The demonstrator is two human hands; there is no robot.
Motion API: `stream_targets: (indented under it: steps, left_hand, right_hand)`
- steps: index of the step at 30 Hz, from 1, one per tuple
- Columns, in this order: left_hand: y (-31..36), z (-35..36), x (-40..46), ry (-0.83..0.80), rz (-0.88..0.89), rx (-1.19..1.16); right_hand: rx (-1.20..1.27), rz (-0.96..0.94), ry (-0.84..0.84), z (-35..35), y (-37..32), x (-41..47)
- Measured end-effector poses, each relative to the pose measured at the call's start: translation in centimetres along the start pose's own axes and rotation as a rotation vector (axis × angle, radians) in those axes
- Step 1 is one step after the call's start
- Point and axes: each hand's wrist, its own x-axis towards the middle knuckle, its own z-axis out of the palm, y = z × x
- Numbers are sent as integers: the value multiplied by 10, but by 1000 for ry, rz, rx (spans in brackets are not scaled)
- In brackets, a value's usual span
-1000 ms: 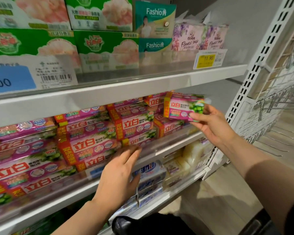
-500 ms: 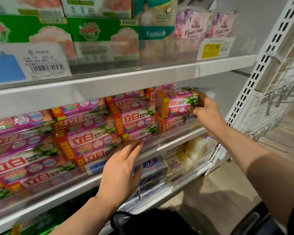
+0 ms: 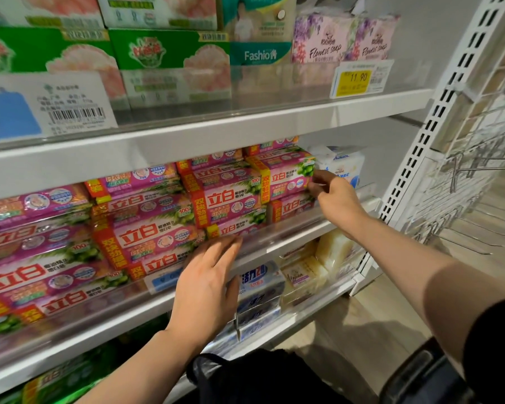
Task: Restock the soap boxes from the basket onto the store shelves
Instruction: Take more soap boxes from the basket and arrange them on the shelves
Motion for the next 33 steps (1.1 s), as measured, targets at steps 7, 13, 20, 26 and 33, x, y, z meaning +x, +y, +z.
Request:
stream_targets:
  steps: [7,13,20,26,33]
  left_hand:
    - [3,-1,0,-10,-11,-5]
    - [4,-1,0,-18,-34,-3]
    - [6,-2,1,-37,-40,-3]
    - [7,-5,2,-77,-46,-11]
    - [10,-27,5,-185,-58,-71]
  right_hand:
    - [226,61,28,-5,-4,-3]
    - [99,8,44,-1,-24,-10]
    - [-452,-366,9,19,-25,-13]
    - [-386,-343,34,15,-17,-6]
    - [-330,-251,-74,-36,-30,-31]
